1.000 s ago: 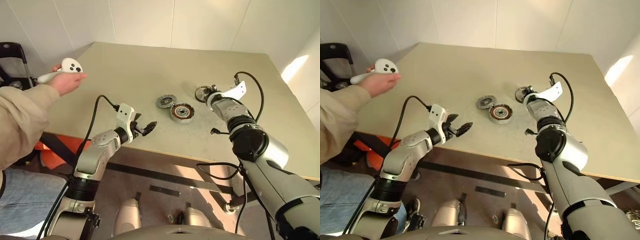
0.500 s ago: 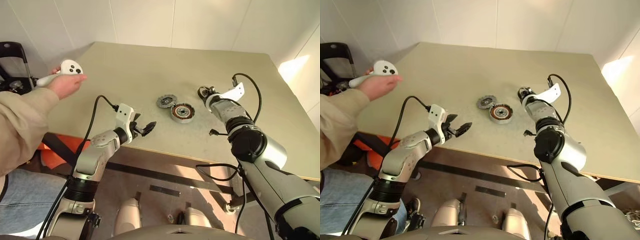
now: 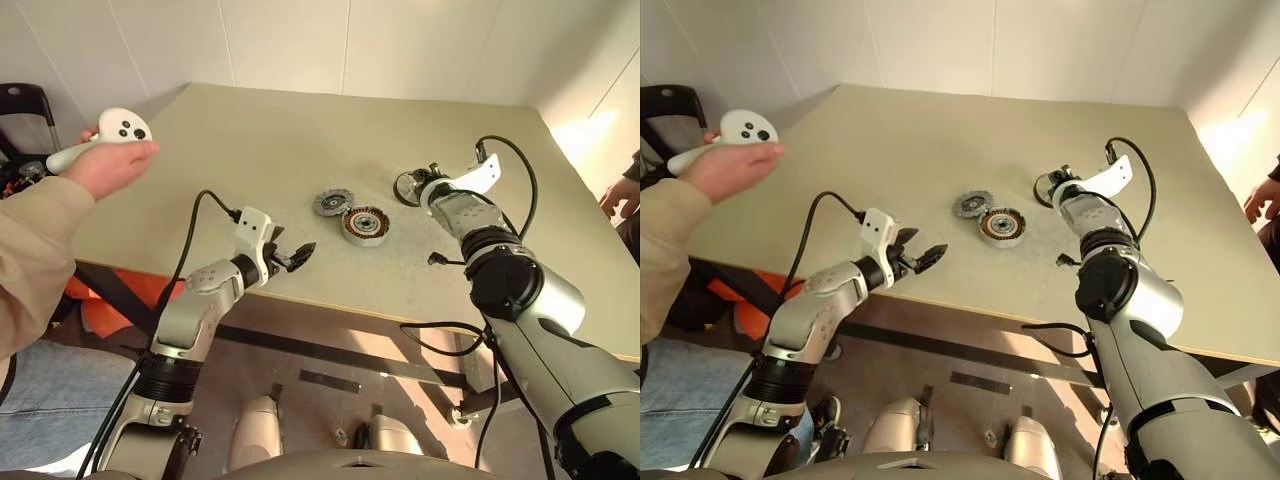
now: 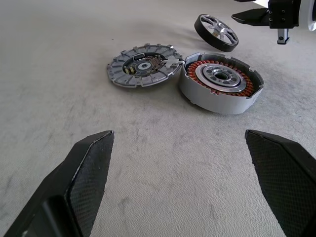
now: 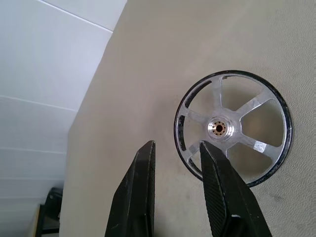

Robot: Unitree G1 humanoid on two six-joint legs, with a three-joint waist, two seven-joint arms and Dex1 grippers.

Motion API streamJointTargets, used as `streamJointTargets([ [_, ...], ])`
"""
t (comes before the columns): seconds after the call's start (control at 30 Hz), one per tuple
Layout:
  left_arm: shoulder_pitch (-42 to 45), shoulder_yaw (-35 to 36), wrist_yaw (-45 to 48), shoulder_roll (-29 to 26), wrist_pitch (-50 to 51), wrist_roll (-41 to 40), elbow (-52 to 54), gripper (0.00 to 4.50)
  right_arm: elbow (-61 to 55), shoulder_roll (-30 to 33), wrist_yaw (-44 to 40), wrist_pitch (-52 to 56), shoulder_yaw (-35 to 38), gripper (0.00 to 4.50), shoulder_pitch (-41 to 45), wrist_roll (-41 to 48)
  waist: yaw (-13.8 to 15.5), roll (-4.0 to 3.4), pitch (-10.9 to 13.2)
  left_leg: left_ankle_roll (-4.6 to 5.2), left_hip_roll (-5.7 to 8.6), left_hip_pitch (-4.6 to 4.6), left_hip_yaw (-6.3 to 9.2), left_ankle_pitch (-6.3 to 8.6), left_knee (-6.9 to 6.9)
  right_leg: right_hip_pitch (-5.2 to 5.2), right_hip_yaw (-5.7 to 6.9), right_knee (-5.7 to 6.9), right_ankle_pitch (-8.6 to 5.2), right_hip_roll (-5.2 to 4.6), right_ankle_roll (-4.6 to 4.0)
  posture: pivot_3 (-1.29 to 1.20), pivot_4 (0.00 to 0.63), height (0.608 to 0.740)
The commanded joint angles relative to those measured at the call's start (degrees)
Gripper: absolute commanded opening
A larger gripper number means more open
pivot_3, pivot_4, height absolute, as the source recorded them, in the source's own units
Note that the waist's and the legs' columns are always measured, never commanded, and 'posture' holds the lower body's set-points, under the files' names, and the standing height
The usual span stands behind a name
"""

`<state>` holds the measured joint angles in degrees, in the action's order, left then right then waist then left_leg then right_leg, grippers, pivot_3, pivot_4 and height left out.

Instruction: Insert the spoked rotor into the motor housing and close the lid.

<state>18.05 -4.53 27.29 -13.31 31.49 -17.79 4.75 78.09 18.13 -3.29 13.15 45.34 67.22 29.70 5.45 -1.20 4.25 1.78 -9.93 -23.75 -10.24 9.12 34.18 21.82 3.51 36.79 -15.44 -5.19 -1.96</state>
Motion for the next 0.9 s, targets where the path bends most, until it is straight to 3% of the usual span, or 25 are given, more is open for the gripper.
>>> streamJointTargets([
  [0.03,1.3,0.1,0.2,0.2,-1.5,0.3,0.5,4.50,-0.9,1.6,0.9,-0.5,-0.5,1.57,1.1,-0.3,0.0,0.00,0.0,0.00,0.00,0.00,0.00,0.00,0.00,0.00,0.00,0.00,0.00,0.00,0.00,0.00,0.000,0.740],
  [0.53,1.0,0.7,0.2,-0.9,-1.5,0.6,1.0,4.50,-0.6,0.5,0.2,-2.0,-5.3,1.57,-1.7,-5.5,0.0,0.00,0.0,0.01,-0.01,-0.01,0.00,0.00,0.04,0.03,0.00,0.06,0.00,0.00,0.00,0.00,0.000,0.740],
  [0.9,0.6,0.6,-0.2,-0.6,-1.7,0.7,1.1,4.50,-0.6,0.6,-0.2,-1.7,-4.9,1.57,-2.1,-5.3,0.0,0.00,0.0,0.01,-0.01,-0.04,0.01,0.00,0.07,0.03,0.01,0.07,0.01,0.00,0.00,0.00,0.000,0.740],
])
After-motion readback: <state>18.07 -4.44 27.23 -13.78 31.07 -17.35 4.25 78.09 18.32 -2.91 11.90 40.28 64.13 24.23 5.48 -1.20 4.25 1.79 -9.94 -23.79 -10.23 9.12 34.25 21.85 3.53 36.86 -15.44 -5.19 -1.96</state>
